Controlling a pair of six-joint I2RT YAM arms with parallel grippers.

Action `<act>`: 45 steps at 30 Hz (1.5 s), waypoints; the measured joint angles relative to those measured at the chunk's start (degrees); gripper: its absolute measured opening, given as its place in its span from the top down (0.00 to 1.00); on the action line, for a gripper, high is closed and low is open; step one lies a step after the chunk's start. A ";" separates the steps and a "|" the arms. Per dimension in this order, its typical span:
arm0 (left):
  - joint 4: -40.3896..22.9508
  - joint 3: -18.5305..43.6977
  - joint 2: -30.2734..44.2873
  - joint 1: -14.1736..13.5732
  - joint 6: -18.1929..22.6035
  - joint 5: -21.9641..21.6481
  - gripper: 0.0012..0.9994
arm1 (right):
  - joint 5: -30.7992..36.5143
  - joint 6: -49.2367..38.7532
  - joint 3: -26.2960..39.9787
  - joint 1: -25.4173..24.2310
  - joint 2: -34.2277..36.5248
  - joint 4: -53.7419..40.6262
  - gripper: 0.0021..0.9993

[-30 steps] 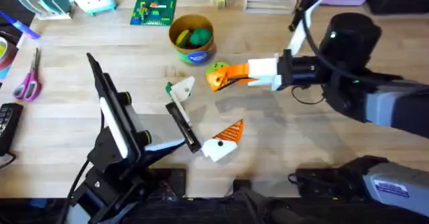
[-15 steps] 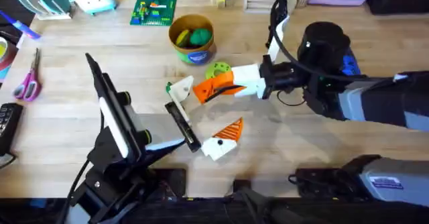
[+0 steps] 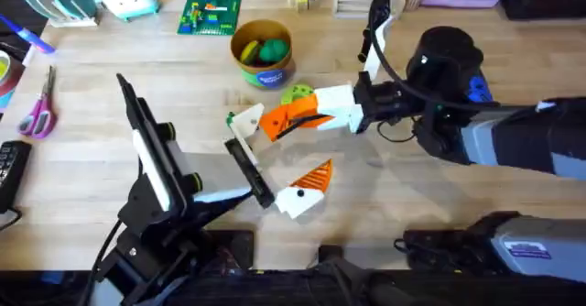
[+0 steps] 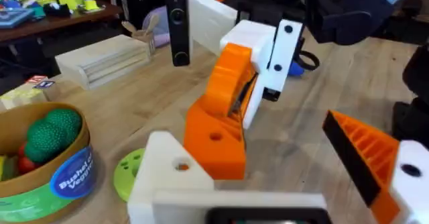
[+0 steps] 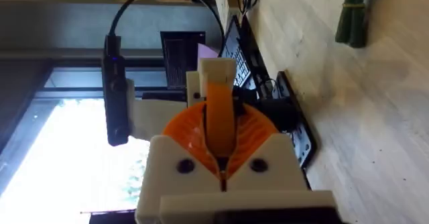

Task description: Pick up the gripper from the table and insert it into the empty holder that is missing its gripper. Then pick up a screw, insert it into the mounting hole, and use the screwdriver to tighten it. Finally, clean up the table by picking up the vegetable and placing it into the bucket.

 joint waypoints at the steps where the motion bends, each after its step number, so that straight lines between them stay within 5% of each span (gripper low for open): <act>1: 0.06 0.01 0.00 0.00 -0.45 -0.01 0.01 | 0.16 0.16 0.00 0.02 0.00 0.05 0.99; 30: 0.17 -0.01 0.00 0.13 -3.45 -1.78 0.01 | 13.60 -4.76 1.18 8.02 0.00 -1.87 0.99; 45: 1.18 -0.01 -0.13 0.74 -3.45 -5.21 0.01 | 11.86 -23.54 11.69 9.49 0.00 -22.49 0.99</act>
